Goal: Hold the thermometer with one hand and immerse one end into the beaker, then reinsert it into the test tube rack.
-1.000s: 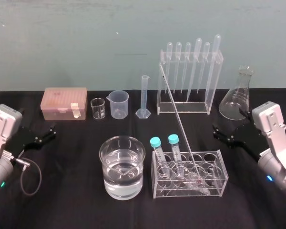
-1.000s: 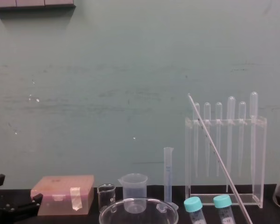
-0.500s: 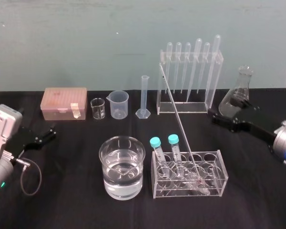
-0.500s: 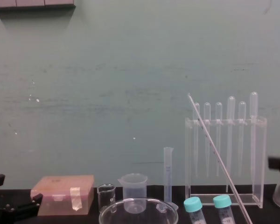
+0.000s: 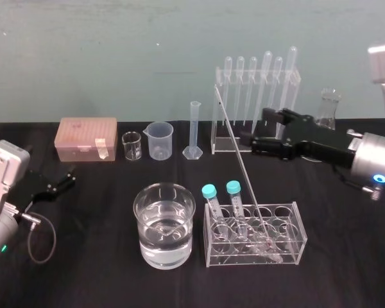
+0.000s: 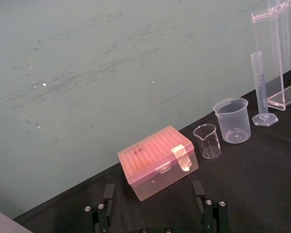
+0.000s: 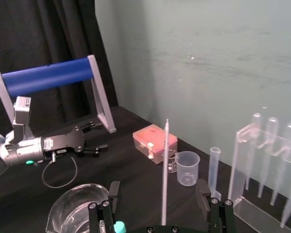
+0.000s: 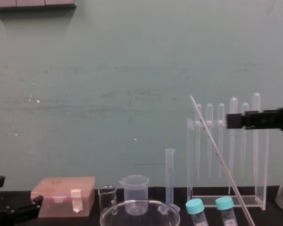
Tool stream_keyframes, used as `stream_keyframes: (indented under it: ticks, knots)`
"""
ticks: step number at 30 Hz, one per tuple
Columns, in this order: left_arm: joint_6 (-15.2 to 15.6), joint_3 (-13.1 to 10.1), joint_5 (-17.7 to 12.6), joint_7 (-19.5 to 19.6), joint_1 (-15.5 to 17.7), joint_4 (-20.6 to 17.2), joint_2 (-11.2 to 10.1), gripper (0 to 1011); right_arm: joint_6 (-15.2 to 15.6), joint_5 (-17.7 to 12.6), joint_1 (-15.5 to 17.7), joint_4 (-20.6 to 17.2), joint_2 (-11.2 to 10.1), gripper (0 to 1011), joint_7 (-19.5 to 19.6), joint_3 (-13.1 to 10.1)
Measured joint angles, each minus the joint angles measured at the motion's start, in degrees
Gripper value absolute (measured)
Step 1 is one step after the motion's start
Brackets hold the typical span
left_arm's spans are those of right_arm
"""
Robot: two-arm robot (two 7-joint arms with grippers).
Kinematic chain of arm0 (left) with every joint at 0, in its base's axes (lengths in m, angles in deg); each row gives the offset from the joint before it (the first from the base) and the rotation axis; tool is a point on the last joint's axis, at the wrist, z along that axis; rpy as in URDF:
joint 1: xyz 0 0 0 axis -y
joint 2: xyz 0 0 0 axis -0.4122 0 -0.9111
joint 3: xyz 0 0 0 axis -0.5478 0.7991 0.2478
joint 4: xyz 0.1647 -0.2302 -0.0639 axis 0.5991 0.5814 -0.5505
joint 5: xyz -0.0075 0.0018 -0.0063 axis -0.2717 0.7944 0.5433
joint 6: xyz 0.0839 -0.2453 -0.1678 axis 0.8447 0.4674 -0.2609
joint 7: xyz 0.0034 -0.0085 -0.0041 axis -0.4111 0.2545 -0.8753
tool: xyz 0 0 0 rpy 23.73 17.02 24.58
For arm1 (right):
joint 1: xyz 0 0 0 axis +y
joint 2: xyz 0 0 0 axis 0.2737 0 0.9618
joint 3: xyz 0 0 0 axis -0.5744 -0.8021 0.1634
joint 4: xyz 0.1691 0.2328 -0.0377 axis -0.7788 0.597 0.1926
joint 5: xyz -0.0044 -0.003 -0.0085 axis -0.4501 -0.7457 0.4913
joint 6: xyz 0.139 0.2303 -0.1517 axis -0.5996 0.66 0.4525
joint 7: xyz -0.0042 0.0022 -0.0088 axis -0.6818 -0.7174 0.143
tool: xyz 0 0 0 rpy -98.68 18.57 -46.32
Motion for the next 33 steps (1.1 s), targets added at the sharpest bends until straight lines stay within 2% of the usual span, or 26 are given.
stream_keyframes:
  ticks: [6,9,15,23,33]
  knots:
    - [0.00,0.00,0.00,0.00,0.00,0.00,0.00,1008,2.63,1.29,-4.91,3.55,2.26,1003,0.22,3.74]
    - [0.00,0.00,0.00,0.00,0.00,0.00,0.00,1008,4.64,2.23,-7.76,5.77,3.80,1003,1.51,5.91]
    - [0.00,0.00,0.00,0.00,0.00,0.00,0.00,1008,6.66,2.81,-10.84,8.27,5.73,1003,2.87,8.68]
    - [0.00,0.00,0.00,0.00,0.00,0.00,0.00,1008,7.22,2.89,-12.16,9.55,6.38,1003,3.35,10.63]
    - [0.00,0.00,0.00,0.00,0.00,0.00,0.00,1008,7.04,2.74,-12.34,9.67,6.31,1003,3.60,11.08]
